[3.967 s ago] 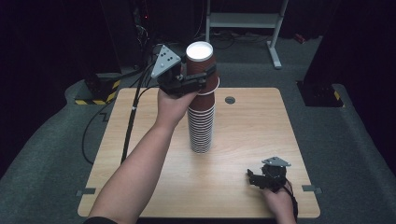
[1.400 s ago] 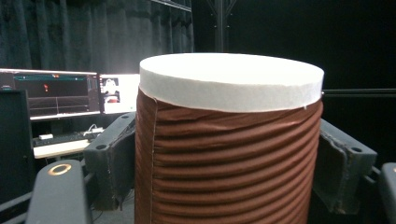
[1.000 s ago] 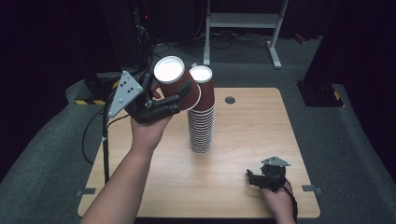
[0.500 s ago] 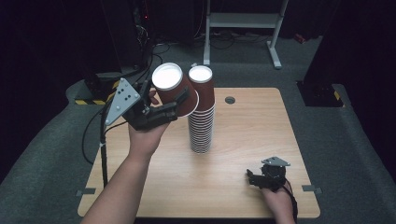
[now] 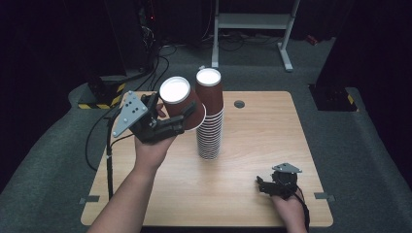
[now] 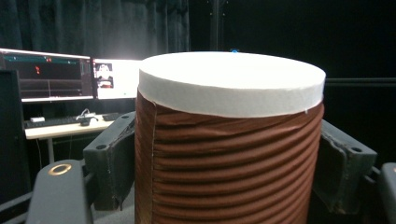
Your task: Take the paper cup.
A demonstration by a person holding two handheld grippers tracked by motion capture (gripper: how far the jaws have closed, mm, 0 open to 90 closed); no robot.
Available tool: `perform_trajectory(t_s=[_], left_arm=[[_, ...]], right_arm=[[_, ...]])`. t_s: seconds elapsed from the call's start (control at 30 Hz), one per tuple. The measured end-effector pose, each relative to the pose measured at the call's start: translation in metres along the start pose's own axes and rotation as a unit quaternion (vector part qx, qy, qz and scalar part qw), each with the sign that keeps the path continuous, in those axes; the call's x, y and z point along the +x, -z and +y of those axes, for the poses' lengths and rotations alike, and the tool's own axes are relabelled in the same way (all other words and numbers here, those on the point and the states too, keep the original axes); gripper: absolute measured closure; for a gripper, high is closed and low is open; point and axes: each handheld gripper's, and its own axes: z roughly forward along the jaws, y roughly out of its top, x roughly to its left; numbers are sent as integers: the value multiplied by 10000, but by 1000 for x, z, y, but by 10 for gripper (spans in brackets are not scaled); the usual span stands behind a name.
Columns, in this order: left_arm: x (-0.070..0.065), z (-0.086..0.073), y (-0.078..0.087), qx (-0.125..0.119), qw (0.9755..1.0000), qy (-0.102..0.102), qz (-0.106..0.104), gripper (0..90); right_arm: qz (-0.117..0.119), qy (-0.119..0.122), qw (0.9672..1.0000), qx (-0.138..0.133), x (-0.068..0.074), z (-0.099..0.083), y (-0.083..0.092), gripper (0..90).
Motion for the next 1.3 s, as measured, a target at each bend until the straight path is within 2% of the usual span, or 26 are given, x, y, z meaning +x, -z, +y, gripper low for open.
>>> perform_trajectory(t_s=[0.3,0.73,1.0,1.3], left_arm=[[-1,-18,1,176,9998,49,-24,206],[-2,-55,4,504,9985,210,-84,206],[-2,-77,4,751,9960,430,-221,206],[-7,-102,6,1060,9924,527,-339,205]], right_arm=[[1,3,10000,0,0,0,0,89],[16,13,10000,3,0,0,0,90],[0,21,10000,-1,0,0,0,94],[24,65,10000,-5,1,-1,2,97]])
